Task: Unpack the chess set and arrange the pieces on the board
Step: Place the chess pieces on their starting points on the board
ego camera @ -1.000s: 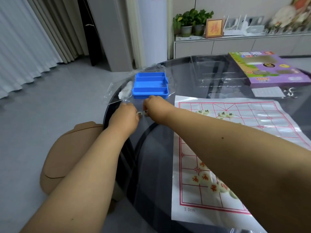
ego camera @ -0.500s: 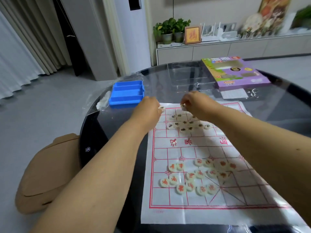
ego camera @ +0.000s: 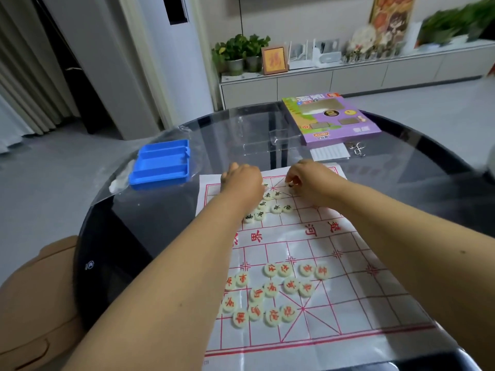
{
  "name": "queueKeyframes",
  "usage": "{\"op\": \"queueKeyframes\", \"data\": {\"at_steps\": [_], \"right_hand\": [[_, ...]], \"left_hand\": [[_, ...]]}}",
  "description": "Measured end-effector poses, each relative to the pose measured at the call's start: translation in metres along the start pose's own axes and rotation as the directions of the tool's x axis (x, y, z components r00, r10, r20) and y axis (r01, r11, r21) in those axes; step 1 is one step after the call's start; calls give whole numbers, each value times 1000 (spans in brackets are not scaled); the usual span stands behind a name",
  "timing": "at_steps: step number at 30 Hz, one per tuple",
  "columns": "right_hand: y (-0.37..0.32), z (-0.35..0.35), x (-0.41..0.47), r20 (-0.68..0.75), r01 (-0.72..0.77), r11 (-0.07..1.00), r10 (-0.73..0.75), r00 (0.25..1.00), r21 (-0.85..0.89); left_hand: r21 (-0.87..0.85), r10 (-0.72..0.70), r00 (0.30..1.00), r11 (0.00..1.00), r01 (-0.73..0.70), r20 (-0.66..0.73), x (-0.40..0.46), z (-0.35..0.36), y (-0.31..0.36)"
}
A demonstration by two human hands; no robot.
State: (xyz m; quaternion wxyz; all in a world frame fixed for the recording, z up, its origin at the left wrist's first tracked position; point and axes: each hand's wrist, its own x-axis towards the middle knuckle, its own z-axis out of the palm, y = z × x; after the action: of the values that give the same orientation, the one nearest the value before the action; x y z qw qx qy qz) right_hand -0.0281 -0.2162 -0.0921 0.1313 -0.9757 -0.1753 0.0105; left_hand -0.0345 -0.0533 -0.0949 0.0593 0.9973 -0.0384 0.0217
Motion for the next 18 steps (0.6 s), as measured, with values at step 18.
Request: {"op": "queueKeyframes", "data": {"at_steps": [18], "right_hand": [[-37,-16,-143,-72,-34,956,57,996,291]], "left_hand": [[-369,-90,988,929,37,-127,-156,-37,-17]]}}
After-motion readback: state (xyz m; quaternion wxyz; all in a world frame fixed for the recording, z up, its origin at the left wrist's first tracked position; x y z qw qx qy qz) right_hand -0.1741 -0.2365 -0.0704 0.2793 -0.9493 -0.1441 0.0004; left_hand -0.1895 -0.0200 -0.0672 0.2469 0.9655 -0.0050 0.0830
